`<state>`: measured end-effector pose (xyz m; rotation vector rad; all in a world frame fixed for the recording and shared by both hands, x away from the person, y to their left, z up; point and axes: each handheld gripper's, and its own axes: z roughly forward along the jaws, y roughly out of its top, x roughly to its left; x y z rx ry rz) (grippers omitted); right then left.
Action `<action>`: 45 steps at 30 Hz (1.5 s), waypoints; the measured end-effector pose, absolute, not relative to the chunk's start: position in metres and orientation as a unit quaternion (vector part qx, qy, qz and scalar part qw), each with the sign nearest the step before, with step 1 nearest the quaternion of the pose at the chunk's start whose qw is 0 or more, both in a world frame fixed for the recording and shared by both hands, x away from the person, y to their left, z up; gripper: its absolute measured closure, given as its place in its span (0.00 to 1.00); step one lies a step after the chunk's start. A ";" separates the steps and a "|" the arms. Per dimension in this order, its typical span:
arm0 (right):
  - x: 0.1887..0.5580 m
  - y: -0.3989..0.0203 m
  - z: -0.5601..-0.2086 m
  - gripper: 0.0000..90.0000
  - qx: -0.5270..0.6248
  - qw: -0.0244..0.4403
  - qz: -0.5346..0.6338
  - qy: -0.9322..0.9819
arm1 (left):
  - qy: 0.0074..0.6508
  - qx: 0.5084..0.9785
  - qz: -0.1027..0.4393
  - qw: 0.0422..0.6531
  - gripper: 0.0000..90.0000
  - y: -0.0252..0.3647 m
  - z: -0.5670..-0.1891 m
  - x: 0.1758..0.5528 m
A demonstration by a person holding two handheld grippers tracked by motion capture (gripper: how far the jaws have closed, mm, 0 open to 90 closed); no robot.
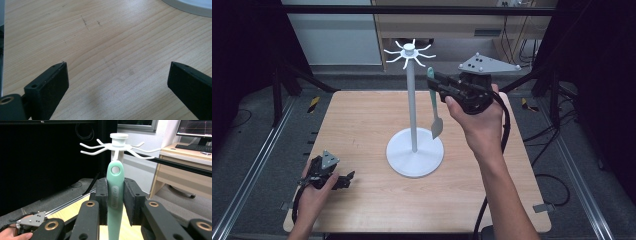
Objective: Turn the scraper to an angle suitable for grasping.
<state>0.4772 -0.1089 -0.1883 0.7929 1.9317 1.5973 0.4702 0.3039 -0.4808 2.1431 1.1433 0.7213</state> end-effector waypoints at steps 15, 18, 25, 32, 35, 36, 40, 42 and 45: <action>0.479 -0.105 -0.185 0.83 0.291 0.253 0.584 0.714 | 0.431 0.806 0.272 0.301 0.04 0.304 -0.481 0.470; 0.479 -0.104 -0.185 0.83 0.289 0.253 0.584 0.715 | 0.432 0.805 0.272 0.302 0.04 0.304 -0.481 0.470; 0.481 -0.103 -0.184 0.83 0.291 0.252 0.583 0.716 | 0.432 0.805 0.272 0.303 0.04 0.304 -0.481 0.470; 0.484 -0.102 -0.183 0.83 0.293 0.253 0.581 0.716 | 0.432 0.805 0.272 0.303 0.04 0.303 -0.481 0.470; 0.484 -0.101 -0.183 0.83 0.295 0.251 0.581 0.716 | 0.432 0.804 0.272 0.303 0.04 0.304 -0.481 0.470; 0.485 -0.101 -0.182 0.83 0.295 0.251 0.581 0.716 | 0.432 0.805 0.272 0.303 0.04 0.304 -0.481 0.470; 0.487 -0.101 -0.182 0.83 0.296 0.250 0.580 0.717 | 0.432 0.805 0.272 0.303 0.04 0.304 -0.481 0.470; 0.487 -0.101 -0.182 0.83 0.296 0.250 0.579 0.717 | 0.432 0.805 0.272 0.303 0.04 0.303 -0.481 0.470; 0.488 -0.100 -0.181 0.83 0.296 0.250 0.578 0.719 | 0.432 0.805 0.272 0.303 0.04 0.303 -0.481 0.470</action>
